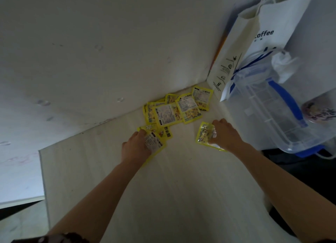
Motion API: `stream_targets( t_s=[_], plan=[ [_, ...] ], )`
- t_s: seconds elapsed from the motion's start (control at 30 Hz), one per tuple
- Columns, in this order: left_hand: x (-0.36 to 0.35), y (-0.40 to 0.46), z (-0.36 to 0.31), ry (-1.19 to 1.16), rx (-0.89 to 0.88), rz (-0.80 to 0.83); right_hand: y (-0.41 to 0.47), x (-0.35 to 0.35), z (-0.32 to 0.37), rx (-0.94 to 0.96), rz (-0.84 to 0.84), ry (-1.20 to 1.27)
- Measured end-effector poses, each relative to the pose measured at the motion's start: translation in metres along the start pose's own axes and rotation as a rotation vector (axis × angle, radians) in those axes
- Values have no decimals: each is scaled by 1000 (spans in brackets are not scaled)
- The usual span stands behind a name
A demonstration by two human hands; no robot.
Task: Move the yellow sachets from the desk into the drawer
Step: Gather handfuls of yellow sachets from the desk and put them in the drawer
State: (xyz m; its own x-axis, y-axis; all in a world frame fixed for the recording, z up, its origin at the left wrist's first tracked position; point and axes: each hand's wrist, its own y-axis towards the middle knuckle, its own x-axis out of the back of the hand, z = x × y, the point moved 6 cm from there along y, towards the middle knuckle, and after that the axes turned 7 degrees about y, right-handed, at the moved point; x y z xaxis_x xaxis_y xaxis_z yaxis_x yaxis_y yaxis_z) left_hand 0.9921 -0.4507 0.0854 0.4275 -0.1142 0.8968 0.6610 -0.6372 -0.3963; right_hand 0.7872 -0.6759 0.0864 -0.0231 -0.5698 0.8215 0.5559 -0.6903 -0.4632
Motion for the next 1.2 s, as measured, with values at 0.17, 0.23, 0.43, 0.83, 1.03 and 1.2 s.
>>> stream_targets(
  t_s=[0.17,0.23,0.43,0.83,1.03,1.2],
  plan=[
    [8,12,-14,-3,-135,9,10,6,7,8,-8,184],
    [13,18,-20,35,-182,1,19,11,12,31,-60,233],
    [23,36,-33,129,-268,0,45,28,32,-9,-131,465],
    [14,53,-21,132,-276,36,86,14,50,-154,-184,571],
    [13,53,-20,110,-260,49,86,6,61,-143,-244,506],
    [8,49,-15,116,-218,66,83,1,68,-164,-253,465]
  ],
)
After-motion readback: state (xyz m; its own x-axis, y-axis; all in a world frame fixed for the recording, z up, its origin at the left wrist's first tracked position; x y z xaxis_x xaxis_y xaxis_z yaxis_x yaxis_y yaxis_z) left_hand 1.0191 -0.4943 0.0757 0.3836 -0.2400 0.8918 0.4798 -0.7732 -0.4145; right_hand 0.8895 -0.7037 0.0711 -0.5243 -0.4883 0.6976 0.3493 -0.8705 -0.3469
